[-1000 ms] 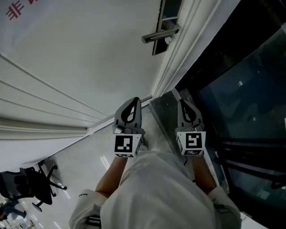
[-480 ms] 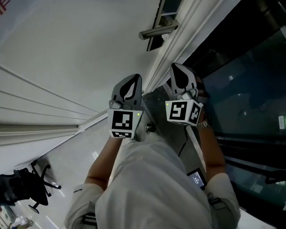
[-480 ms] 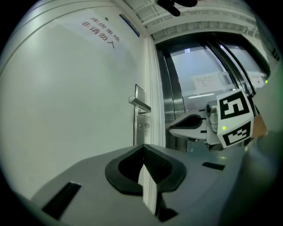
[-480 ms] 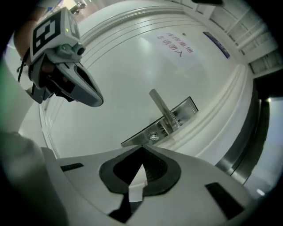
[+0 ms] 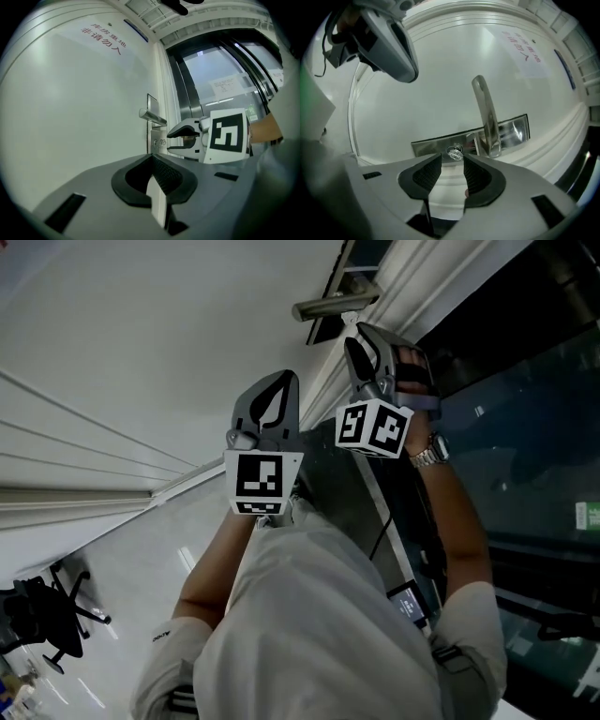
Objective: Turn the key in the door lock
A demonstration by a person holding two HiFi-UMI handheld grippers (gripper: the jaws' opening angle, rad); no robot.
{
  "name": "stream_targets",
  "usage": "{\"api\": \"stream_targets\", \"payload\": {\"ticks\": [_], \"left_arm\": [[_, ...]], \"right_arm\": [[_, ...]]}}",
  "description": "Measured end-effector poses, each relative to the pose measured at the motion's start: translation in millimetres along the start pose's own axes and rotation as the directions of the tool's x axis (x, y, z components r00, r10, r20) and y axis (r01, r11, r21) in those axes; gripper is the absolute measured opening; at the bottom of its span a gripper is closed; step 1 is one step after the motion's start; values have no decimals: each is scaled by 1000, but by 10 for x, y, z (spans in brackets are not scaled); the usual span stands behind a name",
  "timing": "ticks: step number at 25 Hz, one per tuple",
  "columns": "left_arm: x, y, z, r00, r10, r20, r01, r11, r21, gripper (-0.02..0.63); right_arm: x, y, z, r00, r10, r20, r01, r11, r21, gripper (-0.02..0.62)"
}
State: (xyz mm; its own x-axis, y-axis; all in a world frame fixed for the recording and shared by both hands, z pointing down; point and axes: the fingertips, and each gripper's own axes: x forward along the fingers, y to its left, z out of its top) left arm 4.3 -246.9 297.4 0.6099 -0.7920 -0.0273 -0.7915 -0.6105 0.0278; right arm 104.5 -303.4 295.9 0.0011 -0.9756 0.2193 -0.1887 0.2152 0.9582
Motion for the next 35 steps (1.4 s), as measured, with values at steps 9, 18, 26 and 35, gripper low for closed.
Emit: {"api": "stream_targets", "payload": {"ticks": [9, 18, 26, 35], "left_arm": [[133, 31, -128, 999, 8, -37, -9, 1000, -15, 9], [175, 12, -156, 999, 13, -42, -14, 1000, -19, 9], [163, -7, -192, 999, 19, -47, -20, 999, -31, 9], [168, -62, -203, 998, 20, -52, -22, 999, -31, 9]], "right_arm": [[290, -77, -26, 997, -71, 6, 71, 995, -74, 121], [366, -102, 7, 997, -74, 24, 75, 997, -19, 114], [379, -130, -26, 996, -86, 11, 85, 996, 32, 14], [402, -149, -21, 998, -66, 21, 61, 980, 188, 14]]}}
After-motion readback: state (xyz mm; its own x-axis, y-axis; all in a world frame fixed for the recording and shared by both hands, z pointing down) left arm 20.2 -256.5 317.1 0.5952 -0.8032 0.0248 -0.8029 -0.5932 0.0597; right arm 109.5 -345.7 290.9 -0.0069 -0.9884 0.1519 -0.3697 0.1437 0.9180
